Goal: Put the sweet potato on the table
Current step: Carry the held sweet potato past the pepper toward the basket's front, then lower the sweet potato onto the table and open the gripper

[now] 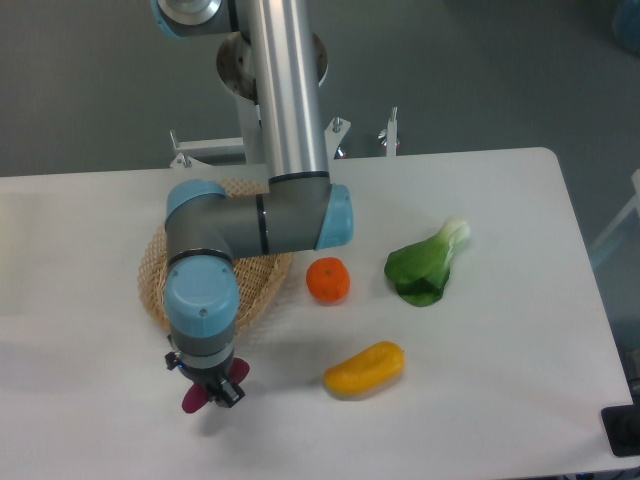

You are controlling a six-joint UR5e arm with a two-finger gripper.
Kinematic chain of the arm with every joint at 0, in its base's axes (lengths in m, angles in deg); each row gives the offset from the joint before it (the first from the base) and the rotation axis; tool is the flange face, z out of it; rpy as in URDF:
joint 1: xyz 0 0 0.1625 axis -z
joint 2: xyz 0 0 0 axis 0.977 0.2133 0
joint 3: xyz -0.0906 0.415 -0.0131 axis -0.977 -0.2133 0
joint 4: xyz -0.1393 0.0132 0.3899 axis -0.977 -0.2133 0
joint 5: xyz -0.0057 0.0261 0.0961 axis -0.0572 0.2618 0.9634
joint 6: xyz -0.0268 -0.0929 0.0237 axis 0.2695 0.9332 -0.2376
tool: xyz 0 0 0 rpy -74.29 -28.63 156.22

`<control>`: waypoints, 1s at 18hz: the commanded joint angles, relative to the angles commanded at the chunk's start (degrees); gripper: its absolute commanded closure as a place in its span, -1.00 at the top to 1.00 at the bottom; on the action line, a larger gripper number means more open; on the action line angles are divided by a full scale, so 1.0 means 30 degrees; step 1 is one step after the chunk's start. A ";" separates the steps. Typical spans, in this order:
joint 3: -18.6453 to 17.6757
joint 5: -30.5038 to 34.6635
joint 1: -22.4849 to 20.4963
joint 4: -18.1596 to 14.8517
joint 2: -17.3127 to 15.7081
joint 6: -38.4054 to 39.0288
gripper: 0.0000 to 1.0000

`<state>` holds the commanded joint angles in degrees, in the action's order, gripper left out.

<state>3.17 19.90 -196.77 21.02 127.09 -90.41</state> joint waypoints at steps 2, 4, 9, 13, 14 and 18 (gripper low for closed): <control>0.0000 0.0000 0.0029 0.0000 0.0000 0.0000 0.30; -0.0029 0.0029 0.0088 0.0000 0.0030 0.0000 0.52; -0.0029 0.0000 0.0088 0.0000 -0.0087 -0.0029 0.83; 0.0000 0.0029 0.0088 0.0380 -0.0117 0.0029 1.00; 0.0029 0.0029 0.0088 0.0468 -0.0146 0.0030 1.00; 0.0117 0.0088 0.0059 0.0556 -0.0380 0.0030 1.00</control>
<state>3.52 20.16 -196.60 22.69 125.95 -90.32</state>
